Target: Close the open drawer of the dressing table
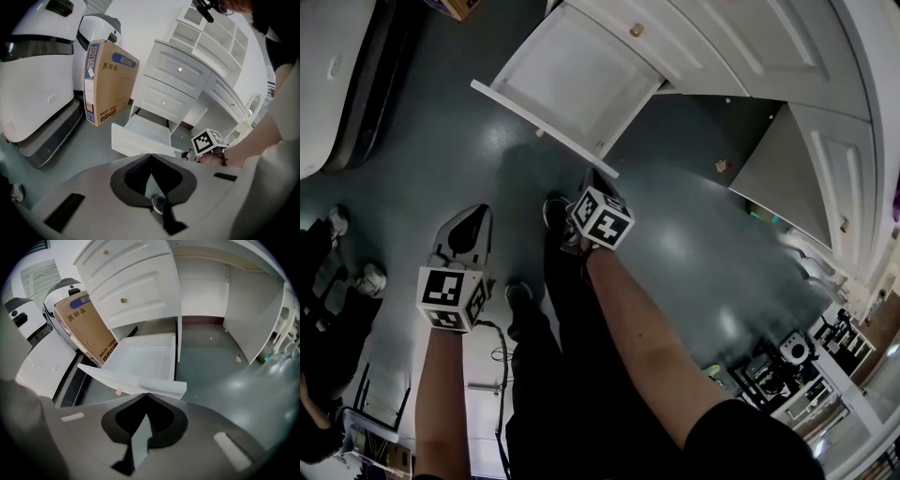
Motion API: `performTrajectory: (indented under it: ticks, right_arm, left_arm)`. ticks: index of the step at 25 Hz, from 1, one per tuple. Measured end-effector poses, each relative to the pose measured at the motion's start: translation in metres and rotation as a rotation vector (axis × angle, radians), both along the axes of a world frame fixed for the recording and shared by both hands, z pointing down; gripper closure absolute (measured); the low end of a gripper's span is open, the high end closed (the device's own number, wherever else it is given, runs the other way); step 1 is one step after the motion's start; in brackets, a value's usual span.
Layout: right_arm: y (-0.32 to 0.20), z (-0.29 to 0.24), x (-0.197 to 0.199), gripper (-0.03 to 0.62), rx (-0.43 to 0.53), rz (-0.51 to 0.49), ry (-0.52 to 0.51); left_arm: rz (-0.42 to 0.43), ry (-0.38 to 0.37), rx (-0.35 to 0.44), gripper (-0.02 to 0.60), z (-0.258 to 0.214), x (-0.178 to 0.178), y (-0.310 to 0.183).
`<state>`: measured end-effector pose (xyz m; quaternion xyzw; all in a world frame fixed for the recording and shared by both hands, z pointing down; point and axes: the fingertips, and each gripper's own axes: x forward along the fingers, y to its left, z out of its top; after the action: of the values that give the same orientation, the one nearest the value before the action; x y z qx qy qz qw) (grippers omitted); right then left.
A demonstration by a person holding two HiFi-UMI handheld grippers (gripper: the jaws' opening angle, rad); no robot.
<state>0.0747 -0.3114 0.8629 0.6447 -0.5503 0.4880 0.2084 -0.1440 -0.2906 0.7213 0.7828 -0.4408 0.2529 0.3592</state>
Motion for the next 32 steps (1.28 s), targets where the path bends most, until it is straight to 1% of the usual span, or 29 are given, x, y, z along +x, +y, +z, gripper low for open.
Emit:
performTrajectory:
  ticks: [4,8,14,18,25,32]
  right_arm:
    - [-0.005,0.008,0.001,0.591,-0.016,-0.005,-0.01]
    - [-0.006,0.011,0.006,0.591,-0.031,0.039,-0.047]
    - [-0.021,0.01,0.018,0.591,-0.016,0.014,-0.044]
    - [-0.038,0.009,0.03,0.591,-0.01,0.037,-0.051]
    - [-0.068,0.005,0.051,0.591,0.014,0.071,-0.06]
    - [-0.101,0.005,0.074,0.591,0.069,0.113,-0.024]
  left_arm:
    - [0.002,0.004,-0.034,0.572,0.009,0.011,0.0]
    - [0.03,0.002,-0.051,0.572,0.015,0.025,-0.004]
    - [0.051,0.007,-0.05,0.572,0.016,0.044,-0.021]
    - [0.053,0.006,-0.045,0.572,0.016,0.053,-0.038]
    - [0.082,0.009,-0.029,0.572,0.017,0.079,-0.067]
    - [0.106,0.007,-0.022,0.572,0.031,0.096,-0.097]
